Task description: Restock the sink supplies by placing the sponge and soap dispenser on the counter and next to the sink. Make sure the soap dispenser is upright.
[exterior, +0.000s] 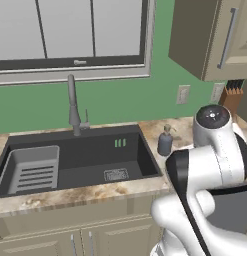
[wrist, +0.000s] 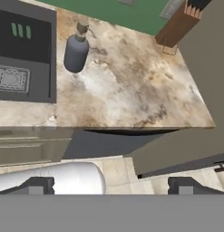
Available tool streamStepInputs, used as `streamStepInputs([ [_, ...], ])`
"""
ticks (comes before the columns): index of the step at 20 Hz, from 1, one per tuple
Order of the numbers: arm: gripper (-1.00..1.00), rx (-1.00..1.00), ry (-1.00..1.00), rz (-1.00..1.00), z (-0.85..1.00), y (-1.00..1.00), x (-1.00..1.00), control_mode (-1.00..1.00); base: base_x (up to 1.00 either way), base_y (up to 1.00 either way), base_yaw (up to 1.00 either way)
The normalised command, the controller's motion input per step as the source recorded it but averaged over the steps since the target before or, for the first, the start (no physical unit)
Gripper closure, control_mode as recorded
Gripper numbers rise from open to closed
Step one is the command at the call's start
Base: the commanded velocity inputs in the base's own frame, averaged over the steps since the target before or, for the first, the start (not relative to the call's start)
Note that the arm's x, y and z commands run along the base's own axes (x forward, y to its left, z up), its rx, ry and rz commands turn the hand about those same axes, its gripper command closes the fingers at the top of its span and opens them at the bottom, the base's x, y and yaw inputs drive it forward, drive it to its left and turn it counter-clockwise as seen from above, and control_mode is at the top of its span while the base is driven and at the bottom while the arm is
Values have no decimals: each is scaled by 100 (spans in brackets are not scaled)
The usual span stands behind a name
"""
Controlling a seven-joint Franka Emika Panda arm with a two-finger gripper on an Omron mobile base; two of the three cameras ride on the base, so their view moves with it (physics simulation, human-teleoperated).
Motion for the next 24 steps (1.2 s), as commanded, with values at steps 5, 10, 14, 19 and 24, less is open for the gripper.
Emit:
streamStepInputs([
  [5,-100,1,6,0,-4,49,0,-100,0,0,0],
  [10,-100,0,2,3,-10,11,1,-100,0,0,0],
  [14,-100,0,-5,-3,0,0,-19,-100,0,0,0],
  [19,-100,0,0,0,0,0,0,100,-98,0,-46],
  [24,-100,0,0,0,0,0,0,100,-75,0,-76],
])
